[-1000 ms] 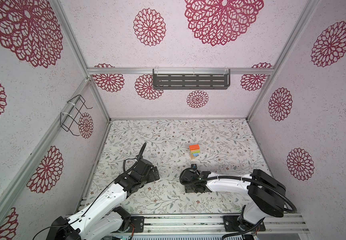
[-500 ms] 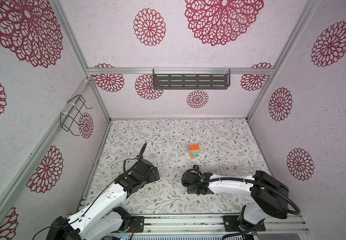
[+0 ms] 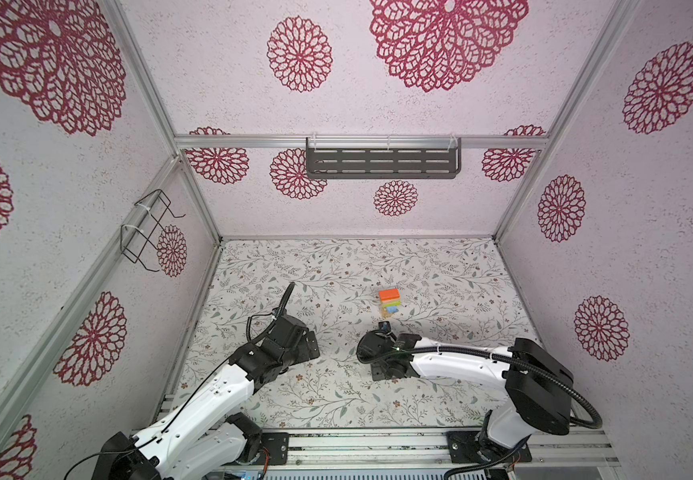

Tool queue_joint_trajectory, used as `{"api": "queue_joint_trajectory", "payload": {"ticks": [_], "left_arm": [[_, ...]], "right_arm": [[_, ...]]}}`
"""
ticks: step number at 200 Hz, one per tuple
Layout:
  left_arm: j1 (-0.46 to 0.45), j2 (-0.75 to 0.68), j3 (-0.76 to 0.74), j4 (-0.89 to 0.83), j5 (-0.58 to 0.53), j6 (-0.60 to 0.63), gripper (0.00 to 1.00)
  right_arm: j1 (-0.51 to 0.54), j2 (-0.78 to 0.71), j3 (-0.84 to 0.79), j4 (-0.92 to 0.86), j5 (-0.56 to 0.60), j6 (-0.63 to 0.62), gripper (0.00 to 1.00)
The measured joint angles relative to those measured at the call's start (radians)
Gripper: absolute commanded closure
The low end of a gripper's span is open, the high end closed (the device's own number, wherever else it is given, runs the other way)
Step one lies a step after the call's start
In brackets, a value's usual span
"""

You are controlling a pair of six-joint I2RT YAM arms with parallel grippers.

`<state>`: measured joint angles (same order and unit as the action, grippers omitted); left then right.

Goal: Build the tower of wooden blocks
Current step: 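Lift the orange block and carry it toward the stack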

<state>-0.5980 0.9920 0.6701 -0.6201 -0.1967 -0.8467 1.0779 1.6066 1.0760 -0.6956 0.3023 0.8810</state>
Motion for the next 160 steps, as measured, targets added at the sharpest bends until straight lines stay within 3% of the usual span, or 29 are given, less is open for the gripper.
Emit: {"api": "queue_joint_trajectory", "payload": {"ticks": [84, 160], "left_arm": [[0.014, 0.166, 0.291, -0.033, -0.042, 0.077, 0.03], [0.126, 0.306, 0.384, 0.024, -0.006, 0.126, 0.03]], "right_arm": [[-0.265, -0.007, 0.474, -0.247, -0.047, -0.399, 0.54], [-0.418, 0.258, 0.729, -0.311, -0.117, -0.614, 0.49]]}}
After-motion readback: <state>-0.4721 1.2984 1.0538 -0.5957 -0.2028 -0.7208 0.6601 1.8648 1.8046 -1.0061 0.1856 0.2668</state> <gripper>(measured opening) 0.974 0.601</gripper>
